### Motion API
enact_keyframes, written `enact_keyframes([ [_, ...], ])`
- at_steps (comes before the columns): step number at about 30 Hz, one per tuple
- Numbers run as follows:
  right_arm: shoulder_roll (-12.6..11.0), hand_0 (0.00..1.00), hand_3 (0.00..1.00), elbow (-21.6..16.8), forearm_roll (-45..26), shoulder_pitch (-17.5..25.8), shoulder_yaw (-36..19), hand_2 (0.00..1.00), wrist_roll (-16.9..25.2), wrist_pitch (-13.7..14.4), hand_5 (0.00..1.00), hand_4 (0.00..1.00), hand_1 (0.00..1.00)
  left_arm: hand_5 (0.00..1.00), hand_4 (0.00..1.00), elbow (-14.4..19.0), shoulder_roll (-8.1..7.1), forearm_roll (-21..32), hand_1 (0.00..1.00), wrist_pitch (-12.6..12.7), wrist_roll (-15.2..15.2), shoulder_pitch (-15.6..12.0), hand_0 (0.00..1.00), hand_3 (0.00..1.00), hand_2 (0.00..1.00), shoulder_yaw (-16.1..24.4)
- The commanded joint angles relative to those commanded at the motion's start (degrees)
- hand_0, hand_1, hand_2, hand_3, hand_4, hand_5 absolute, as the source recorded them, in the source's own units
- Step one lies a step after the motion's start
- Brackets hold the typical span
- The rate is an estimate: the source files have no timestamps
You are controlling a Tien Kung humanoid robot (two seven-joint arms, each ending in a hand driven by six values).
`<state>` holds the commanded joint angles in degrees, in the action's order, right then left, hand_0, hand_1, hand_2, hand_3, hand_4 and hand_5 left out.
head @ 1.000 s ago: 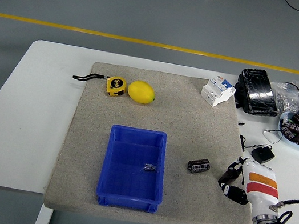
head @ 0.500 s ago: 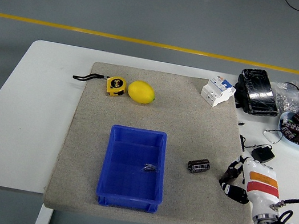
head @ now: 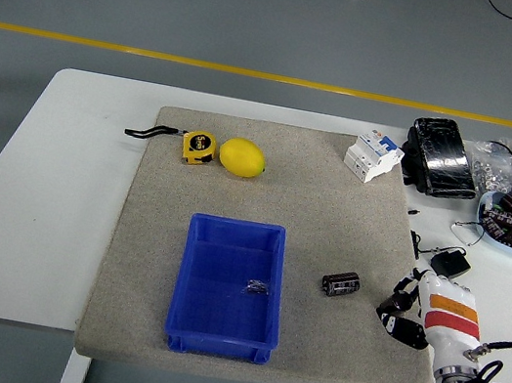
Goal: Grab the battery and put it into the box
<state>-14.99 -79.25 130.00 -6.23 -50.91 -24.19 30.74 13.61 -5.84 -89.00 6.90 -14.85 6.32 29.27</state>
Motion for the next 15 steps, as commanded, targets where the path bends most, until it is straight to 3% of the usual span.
enact_keyframes([
  [15,-0.1,0.017,0.403,-0.1,0.0,0.0,0.6,0.260,-0.1,0.0,0.046,0.878,0.157,0.672,0.719,0.0,0.00,-0.8,0.621,-0.1,-0.2,-0.1,0.727,0.672,0.697,0.5],
])
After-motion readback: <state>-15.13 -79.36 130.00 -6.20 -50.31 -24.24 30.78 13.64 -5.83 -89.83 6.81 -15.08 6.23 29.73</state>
